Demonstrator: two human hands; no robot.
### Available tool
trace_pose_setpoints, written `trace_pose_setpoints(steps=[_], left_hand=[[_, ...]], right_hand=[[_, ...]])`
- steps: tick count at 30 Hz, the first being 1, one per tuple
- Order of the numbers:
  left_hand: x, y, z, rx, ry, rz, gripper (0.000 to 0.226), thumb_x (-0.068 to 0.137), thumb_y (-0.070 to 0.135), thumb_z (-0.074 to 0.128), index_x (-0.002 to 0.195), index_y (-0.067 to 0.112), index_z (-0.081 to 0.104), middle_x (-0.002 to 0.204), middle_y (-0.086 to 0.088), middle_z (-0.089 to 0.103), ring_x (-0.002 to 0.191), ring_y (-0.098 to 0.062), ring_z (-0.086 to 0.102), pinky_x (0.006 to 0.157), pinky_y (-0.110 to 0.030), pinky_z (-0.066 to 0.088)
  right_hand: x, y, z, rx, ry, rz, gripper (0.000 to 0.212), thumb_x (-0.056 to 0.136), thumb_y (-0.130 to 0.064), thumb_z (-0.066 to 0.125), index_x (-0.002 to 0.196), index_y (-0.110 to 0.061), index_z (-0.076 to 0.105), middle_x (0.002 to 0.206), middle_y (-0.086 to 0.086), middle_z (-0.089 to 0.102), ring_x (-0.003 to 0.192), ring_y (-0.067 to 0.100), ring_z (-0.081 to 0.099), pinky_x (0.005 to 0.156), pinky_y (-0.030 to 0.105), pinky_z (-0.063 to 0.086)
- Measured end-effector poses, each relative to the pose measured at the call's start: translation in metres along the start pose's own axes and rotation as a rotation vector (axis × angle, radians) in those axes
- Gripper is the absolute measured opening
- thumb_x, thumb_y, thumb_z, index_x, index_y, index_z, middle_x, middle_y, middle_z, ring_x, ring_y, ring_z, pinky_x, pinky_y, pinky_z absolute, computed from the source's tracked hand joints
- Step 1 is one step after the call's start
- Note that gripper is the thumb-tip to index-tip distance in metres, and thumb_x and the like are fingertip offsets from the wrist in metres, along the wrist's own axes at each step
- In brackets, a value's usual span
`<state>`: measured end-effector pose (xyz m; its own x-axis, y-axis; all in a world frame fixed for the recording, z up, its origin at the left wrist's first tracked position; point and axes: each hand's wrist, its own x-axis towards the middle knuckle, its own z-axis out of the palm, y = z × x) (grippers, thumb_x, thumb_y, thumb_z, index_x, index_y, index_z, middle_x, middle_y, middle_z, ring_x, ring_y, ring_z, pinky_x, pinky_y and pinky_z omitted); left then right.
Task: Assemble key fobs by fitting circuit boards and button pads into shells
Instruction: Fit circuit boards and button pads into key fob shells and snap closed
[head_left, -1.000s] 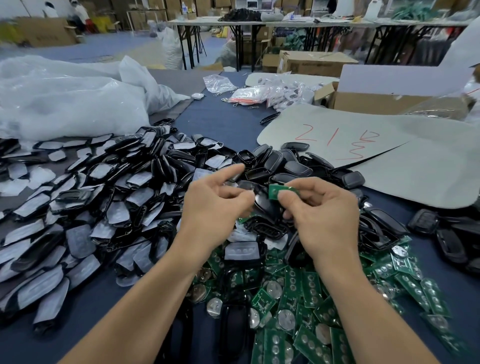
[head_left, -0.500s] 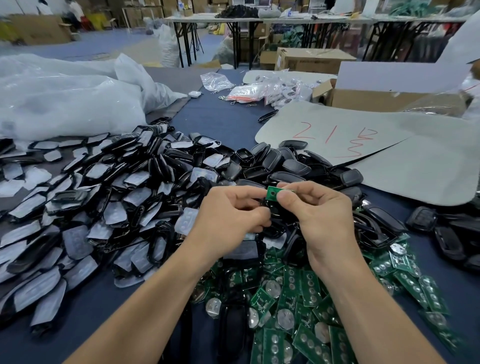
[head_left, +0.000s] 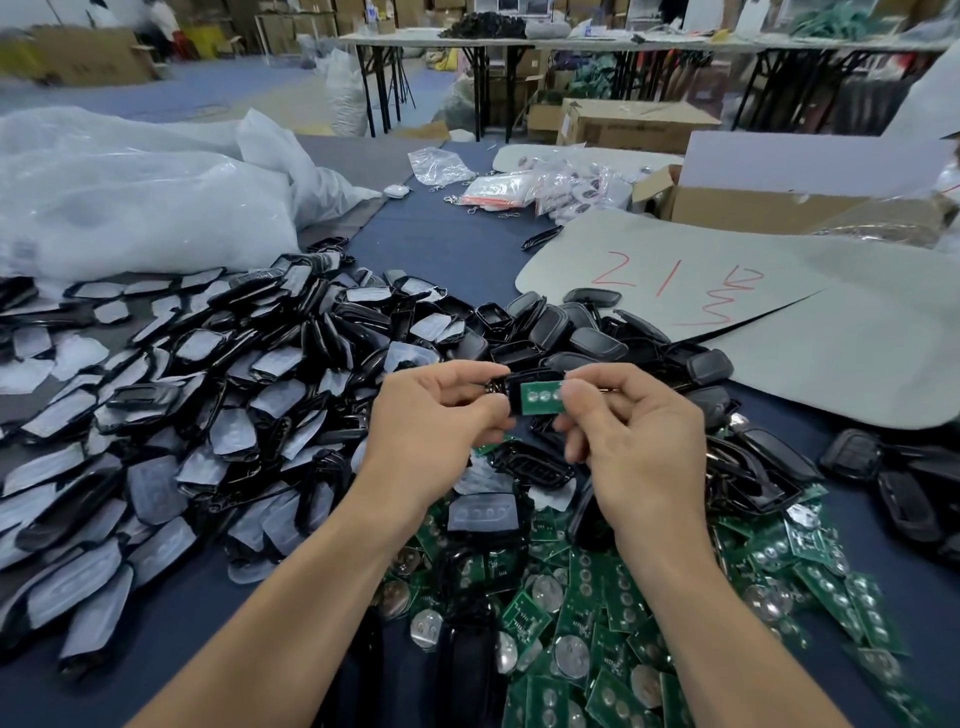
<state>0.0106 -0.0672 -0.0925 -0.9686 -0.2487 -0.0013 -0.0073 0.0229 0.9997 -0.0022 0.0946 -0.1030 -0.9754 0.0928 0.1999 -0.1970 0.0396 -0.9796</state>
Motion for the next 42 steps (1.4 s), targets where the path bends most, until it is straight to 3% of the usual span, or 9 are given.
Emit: trace_pose_setpoints(steps=[10,14,18,21,25,28,31,36,42], left_hand=[[-0.005,0.000,0.005,0.046,-0.016,0.044,0.028,0.092,-0.001,0.073,0.097,0.025,0.082,0.081,-0.001,0.081,0.072,-0.020,0.079,0.065,-0.023,0.062],[-0.006,0.002,0.005,0.025,-0.036,0.033,0.026,0.092,-0.001,0.073,0.098,0.023,0.082,0.081,-0.003,0.081,0.073,-0.021,0.079,0.065,-0.023,0.061],[-0.008,0.004,0.006,0.009,-0.057,0.025,0.026,0.092,0.000,0.074,0.095,0.024,0.083,0.082,-0.005,0.081,0.073,-0.022,0.079,0.064,-0.023,0.061],[-0.008,0.004,0.006,0.007,-0.047,0.032,0.028,0.092,-0.001,0.074,0.093,0.026,0.083,0.082,-0.005,0.081,0.073,-0.022,0.079,0.065,-0.024,0.062],[-0.008,0.005,0.007,-0.008,-0.039,0.030,0.028,0.091,-0.001,0.074,0.093,0.025,0.083,0.082,-0.005,0.081,0.073,-0.023,0.079,0.066,-0.024,0.062],[-0.008,0.006,0.007,-0.021,-0.043,0.018,0.026,0.091,-0.002,0.074,0.094,0.021,0.083,0.082,-0.007,0.081,0.072,-0.023,0.079,0.065,-0.023,0.062],[-0.008,0.007,0.006,-0.036,-0.047,0.022,0.027,0.091,-0.003,0.074,0.092,0.021,0.084,0.082,-0.009,0.081,0.070,-0.025,0.079,0.065,-0.024,0.062],[-0.012,0.003,0.008,0.057,0.009,0.094,0.028,0.080,0.002,0.086,0.083,0.030,0.084,0.081,0.000,0.081,0.076,-0.019,0.079,0.073,-0.029,0.065],[-0.012,0.003,0.007,0.009,0.064,0.058,0.025,0.074,-0.002,0.089,0.082,0.021,0.084,0.078,-0.005,0.080,0.073,-0.023,0.079,0.068,-0.030,0.064]], right_hand=[[-0.003,0.001,-0.002,-0.184,0.040,-0.050,0.013,0.091,-0.019,0.076,0.081,-0.026,0.074,0.058,-0.006,0.070,0.046,0.006,0.063,0.048,0.014,0.047],[0.000,0.003,-0.004,-0.141,0.039,-0.027,0.013,0.093,-0.018,0.074,0.081,-0.024,0.074,0.057,-0.002,0.069,0.048,0.014,0.063,0.049,0.023,0.049],[0.000,0.005,-0.003,-0.203,0.042,-0.060,0.014,0.093,-0.022,0.074,0.080,-0.028,0.073,0.058,-0.006,0.069,0.045,0.008,0.055,0.047,0.021,0.044],[-0.003,0.005,-0.001,-0.269,0.069,-0.108,0.016,0.093,-0.023,0.074,0.078,-0.031,0.071,0.060,-0.007,0.069,0.054,0.019,0.062,0.056,0.034,0.053],[-0.003,0.008,0.001,-0.279,0.128,-0.123,0.015,0.093,-0.024,0.073,0.080,-0.029,0.070,0.064,-0.008,0.070,0.059,0.020,0.065,0.064,0.040,0.057],[-0.003,0.008,0.002,-0.297,0.130,-0.142,0.015,0.094,-0.026,0.072,0.080,-0.030,0.068,0.061,-0.009,0.068,0.054,0.016,0.060,0.061,0.035,0.054],[-0.004,0.007,0.003,-0.321,0.124,-0.183,0.017,0.092,-0.027,0.072,0.077,-0.031,0.066,0.058,-0.008,0.065,0.052,0.016,0.055,0.055,0.018,0.046],[-0.004,0.006,0.003,-0.344,0.068,-0.189,0.017,0.090,-0.028,0.076,0.076,-0.028,0.068,0.056,-0.005,0.064,0.050,0.018,0.055,0.052,0.022,0.046],[-0.007,0.003,0.003,-0.362,0.036,-0.229,0.017,0.090,-0.028,0.079,0.078,-0.027,0.066,0.055,-0.002,0.060,0.050,0.016,0.051,0.049,0.024,0.043]])
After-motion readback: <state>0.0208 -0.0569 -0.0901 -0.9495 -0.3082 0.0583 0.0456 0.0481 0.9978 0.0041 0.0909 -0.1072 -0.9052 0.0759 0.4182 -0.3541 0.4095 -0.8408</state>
